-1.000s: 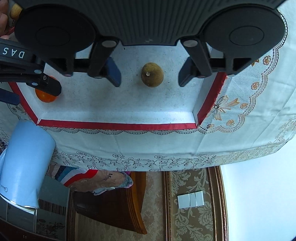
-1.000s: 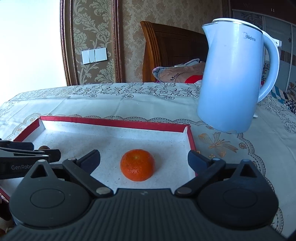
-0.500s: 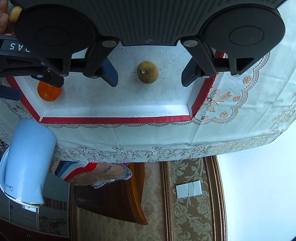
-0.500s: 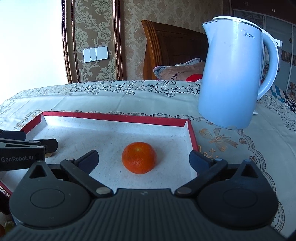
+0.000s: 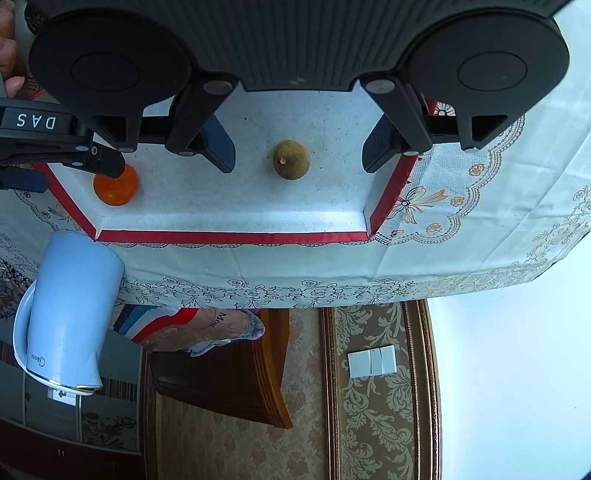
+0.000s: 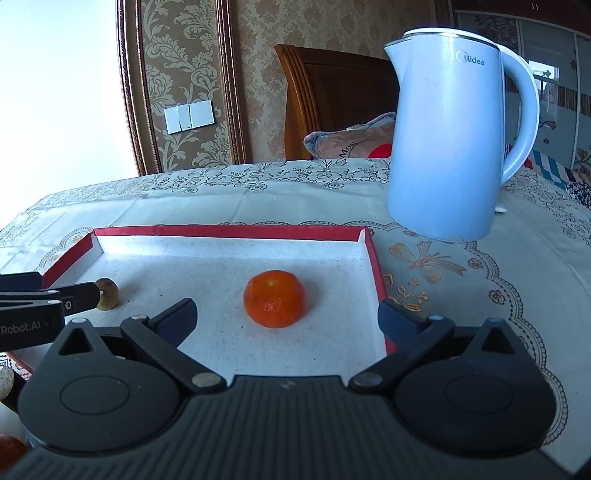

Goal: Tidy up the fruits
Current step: 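Lift both open grippers out of the tray and back toward the fruits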

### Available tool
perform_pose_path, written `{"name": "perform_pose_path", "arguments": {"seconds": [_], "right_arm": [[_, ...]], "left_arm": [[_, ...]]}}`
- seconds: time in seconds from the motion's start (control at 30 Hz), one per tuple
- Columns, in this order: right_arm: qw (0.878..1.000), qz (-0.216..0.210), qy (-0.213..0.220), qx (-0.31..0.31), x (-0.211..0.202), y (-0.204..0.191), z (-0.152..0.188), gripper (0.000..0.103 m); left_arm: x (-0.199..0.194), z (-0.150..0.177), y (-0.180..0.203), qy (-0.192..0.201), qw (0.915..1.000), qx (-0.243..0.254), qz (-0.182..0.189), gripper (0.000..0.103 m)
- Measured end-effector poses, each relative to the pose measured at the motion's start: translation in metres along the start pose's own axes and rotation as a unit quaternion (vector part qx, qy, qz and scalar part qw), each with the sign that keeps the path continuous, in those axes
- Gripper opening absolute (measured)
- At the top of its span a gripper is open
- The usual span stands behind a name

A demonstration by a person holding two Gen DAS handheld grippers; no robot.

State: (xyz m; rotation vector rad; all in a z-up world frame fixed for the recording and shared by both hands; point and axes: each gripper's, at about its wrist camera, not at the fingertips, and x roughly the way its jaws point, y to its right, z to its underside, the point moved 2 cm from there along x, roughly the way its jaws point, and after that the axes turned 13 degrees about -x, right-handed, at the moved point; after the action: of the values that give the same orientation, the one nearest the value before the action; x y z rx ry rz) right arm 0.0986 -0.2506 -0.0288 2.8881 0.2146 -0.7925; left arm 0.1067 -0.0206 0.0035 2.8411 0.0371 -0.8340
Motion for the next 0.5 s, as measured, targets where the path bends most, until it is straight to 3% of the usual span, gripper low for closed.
{"name": "perform_pose_path", "arguments": {"seconds": [0.5], "right_arm": [[1.000, -0.020, 0.009, 0.020, -0.027, -0.001, 0.017, 0.103]], "left_arm": [[-0.021, 0.016, -0.015, 0.007, 0.9996, -0.020, 0.018, 0.077]]}}
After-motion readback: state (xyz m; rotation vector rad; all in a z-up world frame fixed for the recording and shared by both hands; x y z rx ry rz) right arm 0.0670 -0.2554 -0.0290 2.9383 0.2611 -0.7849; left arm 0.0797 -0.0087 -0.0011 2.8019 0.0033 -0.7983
